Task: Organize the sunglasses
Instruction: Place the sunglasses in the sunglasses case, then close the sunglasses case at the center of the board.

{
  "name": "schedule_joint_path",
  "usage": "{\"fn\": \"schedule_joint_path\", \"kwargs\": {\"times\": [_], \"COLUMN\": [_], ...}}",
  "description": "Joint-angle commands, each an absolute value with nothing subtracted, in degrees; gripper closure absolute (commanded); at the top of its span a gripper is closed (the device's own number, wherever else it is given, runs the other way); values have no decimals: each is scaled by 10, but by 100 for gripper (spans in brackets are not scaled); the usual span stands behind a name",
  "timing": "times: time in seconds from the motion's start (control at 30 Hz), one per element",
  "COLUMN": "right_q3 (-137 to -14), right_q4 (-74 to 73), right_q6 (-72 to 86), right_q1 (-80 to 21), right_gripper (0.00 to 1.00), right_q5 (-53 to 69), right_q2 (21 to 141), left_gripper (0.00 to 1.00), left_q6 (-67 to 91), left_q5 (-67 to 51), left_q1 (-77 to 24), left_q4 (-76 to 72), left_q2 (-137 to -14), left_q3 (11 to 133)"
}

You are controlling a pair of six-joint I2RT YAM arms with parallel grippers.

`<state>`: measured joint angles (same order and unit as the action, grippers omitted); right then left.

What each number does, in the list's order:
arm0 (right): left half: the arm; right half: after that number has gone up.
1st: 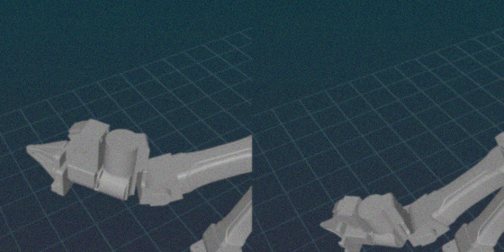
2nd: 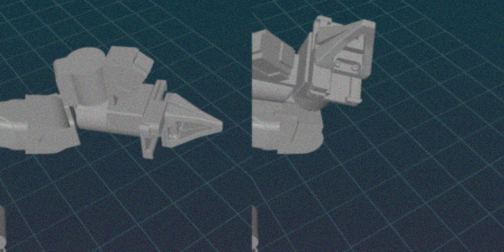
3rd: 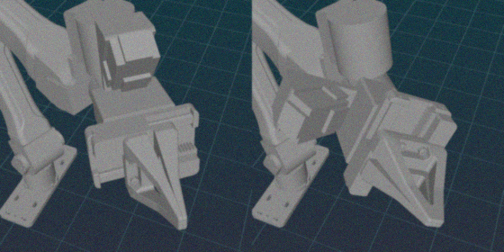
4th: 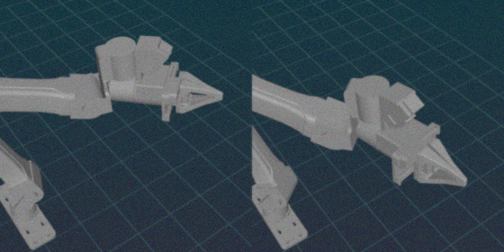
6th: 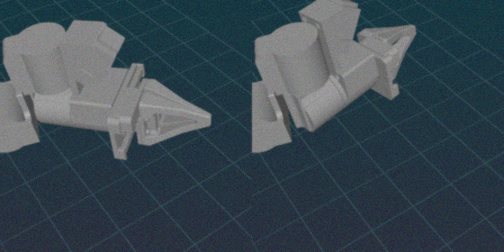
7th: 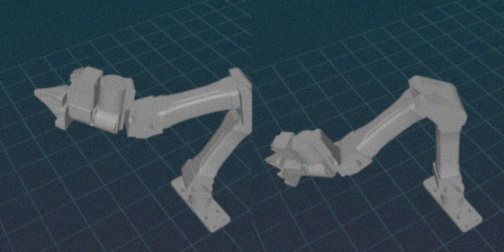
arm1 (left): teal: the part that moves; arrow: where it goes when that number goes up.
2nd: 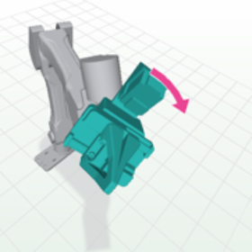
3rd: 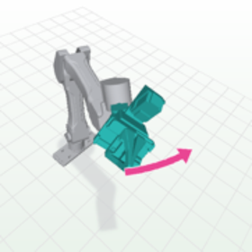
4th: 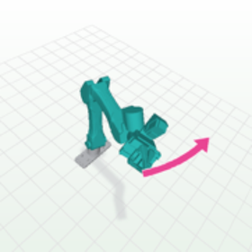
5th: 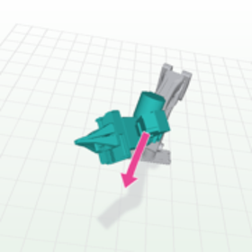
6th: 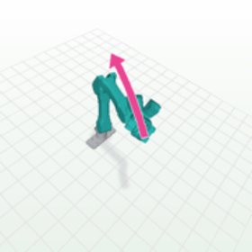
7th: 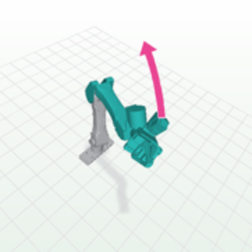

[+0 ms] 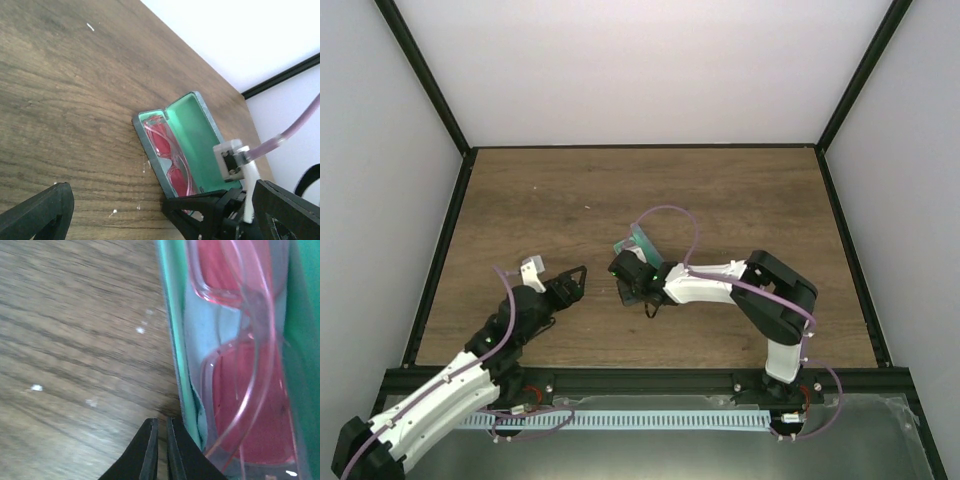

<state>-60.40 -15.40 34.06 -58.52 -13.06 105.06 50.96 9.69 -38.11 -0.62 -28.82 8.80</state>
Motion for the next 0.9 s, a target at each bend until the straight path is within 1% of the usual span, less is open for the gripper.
{"fn": "schedule_joint_path", "kwargs": {"times": [0.0,0.3,0.47,0.67,0.7,0.77,0.8,0.87], "right_q3": [-576,-548,-551,-545,-541,-532,-528,-523], "right_q4": [-152,-147,-171,-177,-174,-166,-160,-147], "right_q6": [358,360,355,348,346,338,333,322], "right_q1": [-569,-537,-513,-511,-512,-517,-521,-522], "right_gripper": [93,93,92,91,91,91,91,90], "right_q5": [-155,-162,-189,-181,-176,-164,-156,-136], "right_q2": [1041,1022,1015,986,974,948,931,899], "left_gripper": [0,0,0,0,2,12,14,16], "left_q6": [499,498,497,498,499,503,505,507], "left_q5": [111,105,103,107,107,103,101,92], "left_q1": [-379,-379,-379,-379,-379,-379,-379,-379], "left_q4": [4,-4,-11,-20,-22,-33,-41,-66], "left_q2": [-259,-272,-285,-292,-296,-309,-316,-339], "left_q3": [83,68,72,72,70,65,62,59]}}
